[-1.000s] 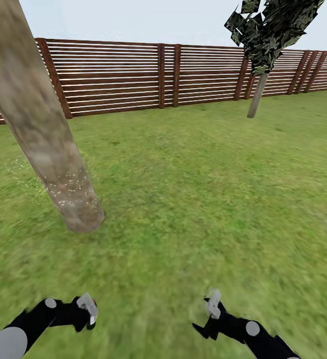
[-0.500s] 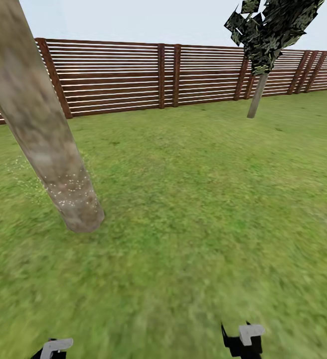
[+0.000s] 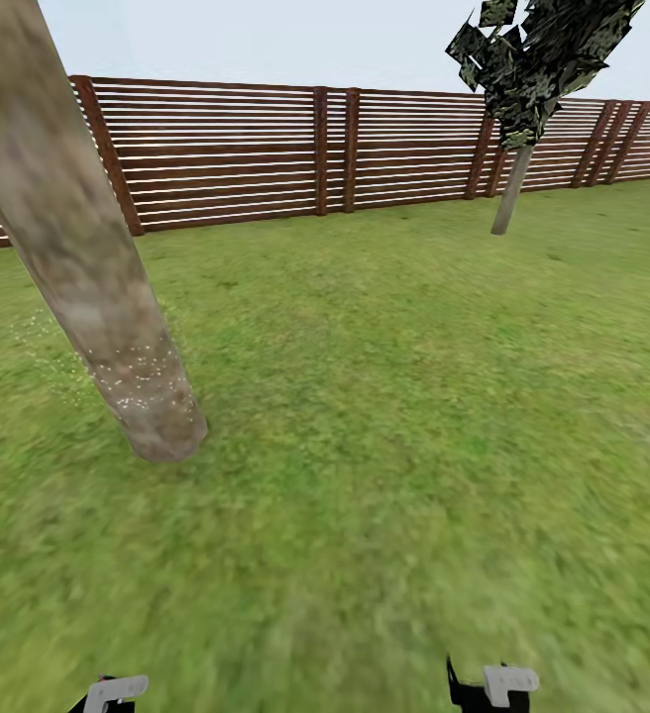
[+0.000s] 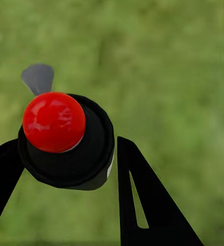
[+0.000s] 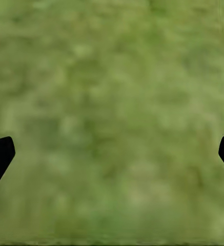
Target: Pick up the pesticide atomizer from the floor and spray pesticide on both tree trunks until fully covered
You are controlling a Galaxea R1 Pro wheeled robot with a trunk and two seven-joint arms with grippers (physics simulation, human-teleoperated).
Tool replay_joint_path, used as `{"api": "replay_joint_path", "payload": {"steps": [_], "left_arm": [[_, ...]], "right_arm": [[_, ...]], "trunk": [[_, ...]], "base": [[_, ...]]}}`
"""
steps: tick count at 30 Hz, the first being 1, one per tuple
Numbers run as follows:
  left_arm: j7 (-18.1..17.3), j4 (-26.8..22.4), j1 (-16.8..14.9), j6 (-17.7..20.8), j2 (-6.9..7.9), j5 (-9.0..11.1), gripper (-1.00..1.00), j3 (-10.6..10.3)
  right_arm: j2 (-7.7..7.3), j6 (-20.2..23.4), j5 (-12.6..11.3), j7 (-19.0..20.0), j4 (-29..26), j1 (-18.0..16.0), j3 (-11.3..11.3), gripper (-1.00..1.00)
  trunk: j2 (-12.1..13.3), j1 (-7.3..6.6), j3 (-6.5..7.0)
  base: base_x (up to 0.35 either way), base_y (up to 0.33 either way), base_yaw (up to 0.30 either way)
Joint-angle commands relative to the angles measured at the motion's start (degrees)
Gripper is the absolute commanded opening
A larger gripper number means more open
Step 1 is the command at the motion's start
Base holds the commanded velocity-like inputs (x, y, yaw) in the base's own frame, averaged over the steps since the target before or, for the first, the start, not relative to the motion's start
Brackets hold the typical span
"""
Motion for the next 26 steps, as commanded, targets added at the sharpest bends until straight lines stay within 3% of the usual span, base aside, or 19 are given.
{"api": "replay_joint_path", "payload": {"steps": [1, 26], "left_arm": [[0.24, 0.02, -0.02, -0.16, 0.0, 0.31, -1.0, -0.48], [0.24, -0.07, -0.02, -0.33, -0.01, 0.21, -1.0, -0.56]], "right_arm": [[0.06, -0.09, -0.28, -0.29, 0.36, 0.05, 0.49, 1.0], [0.2, -0.07, -0.28, -0.29, 0.7, 1.03, 0.52, 1.0]], "trunk": [[-0.02, -0.01, -0.04], [-0.02, -0.01, -0.04]], "base": [[0.0, 0.0, 0.0], [0.0, 0.0, 0.0]]}}
